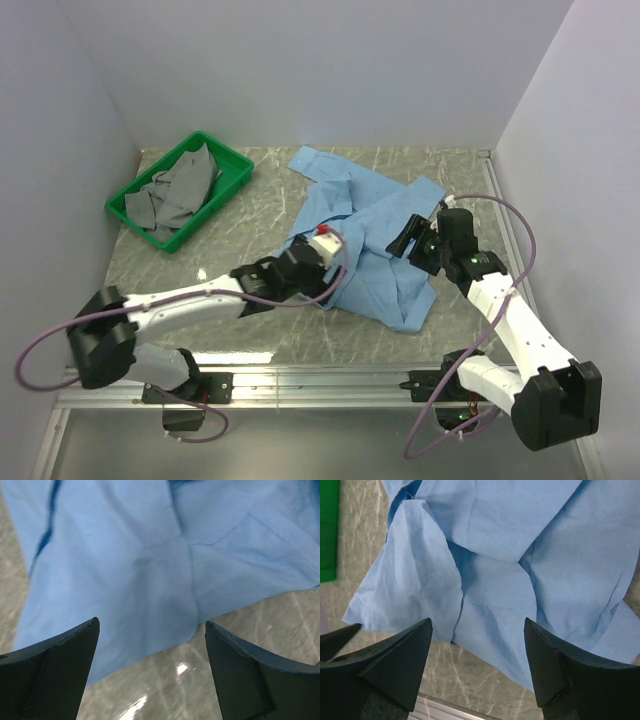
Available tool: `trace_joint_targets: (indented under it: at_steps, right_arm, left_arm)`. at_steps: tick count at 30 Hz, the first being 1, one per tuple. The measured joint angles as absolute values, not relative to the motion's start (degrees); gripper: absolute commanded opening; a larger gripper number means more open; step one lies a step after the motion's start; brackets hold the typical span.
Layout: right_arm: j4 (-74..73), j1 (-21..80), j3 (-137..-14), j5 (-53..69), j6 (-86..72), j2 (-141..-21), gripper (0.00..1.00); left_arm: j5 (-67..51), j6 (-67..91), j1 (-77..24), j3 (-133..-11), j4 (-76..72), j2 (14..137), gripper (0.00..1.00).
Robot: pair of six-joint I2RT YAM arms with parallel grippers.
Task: Fold and stack the long sleeve shirts
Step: Flatten the shirt out
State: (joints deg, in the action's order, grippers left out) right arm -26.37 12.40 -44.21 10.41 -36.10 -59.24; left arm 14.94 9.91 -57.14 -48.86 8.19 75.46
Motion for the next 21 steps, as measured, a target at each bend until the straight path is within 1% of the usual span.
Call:
trace_joint_targets:
  at_steps: [6,12,15,21]
  right_arm:
    - [-26.06,12.1,-41.54,10.17,-36.38,-57.08,0.81]
    - [-26.26,11.84,-38.57,9.72,-36.42,-55.31,0.8]
    - [-26.09,11.73,-37.08,9.67,-36.49,-54.68,0.8]
    - [-26.17,11.68,-33.69,10.02,-36.32,-55.48,0.8]
  left_arm:
    - [19.7,12.75,-62.74,-57.28,6.61,89.45,0.93]
    - [24.23,16.36,-63.48,-63.51,7.44,99.22,0.9]
    - [27.24,18.26,-63.46,-65.25,8.47,102.74,0.89]
    - [30.98,21.5,-63.46,-65.58,11.53,105.19,0.86]
